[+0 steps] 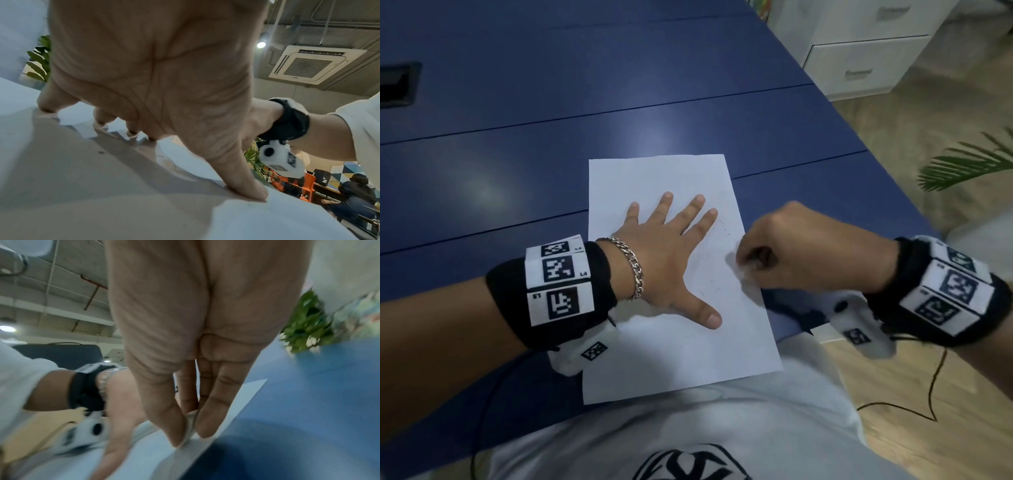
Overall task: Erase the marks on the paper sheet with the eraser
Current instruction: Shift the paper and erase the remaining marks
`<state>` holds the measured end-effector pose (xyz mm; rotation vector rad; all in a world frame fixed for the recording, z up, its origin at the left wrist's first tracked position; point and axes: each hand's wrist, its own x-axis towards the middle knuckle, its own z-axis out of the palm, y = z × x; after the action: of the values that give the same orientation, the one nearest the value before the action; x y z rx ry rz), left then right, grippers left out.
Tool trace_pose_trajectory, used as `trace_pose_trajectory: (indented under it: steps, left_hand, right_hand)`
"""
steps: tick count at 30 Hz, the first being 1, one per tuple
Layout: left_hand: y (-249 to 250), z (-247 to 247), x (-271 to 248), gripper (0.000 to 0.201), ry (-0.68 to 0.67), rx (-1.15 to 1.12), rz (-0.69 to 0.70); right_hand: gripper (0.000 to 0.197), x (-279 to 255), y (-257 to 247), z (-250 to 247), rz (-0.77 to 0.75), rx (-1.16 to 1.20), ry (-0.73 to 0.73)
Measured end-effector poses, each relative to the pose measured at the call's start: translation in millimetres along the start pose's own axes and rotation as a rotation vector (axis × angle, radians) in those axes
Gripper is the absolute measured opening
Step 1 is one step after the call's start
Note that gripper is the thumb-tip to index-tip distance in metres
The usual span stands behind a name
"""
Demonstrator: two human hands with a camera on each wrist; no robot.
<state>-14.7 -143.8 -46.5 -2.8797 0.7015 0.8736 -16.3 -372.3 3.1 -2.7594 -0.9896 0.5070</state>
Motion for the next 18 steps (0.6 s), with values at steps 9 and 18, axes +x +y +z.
trace_pose_trajectory:
  steps: [9,18]
  left_hand:
    - [-17.2,4.8,-17.1,0.163,0.056,-0.019,-0.017]
    - [-13.2,16.5,-32.3,0.146,0.010,-0.063,-0.031]
  right_hand:
    - [0.007,-25.2,-27.4,21.8,0.011,0.110,-0.018]
    - [0.013,26.1,-20.4,4.0,-0.057,-0.004,0.054]
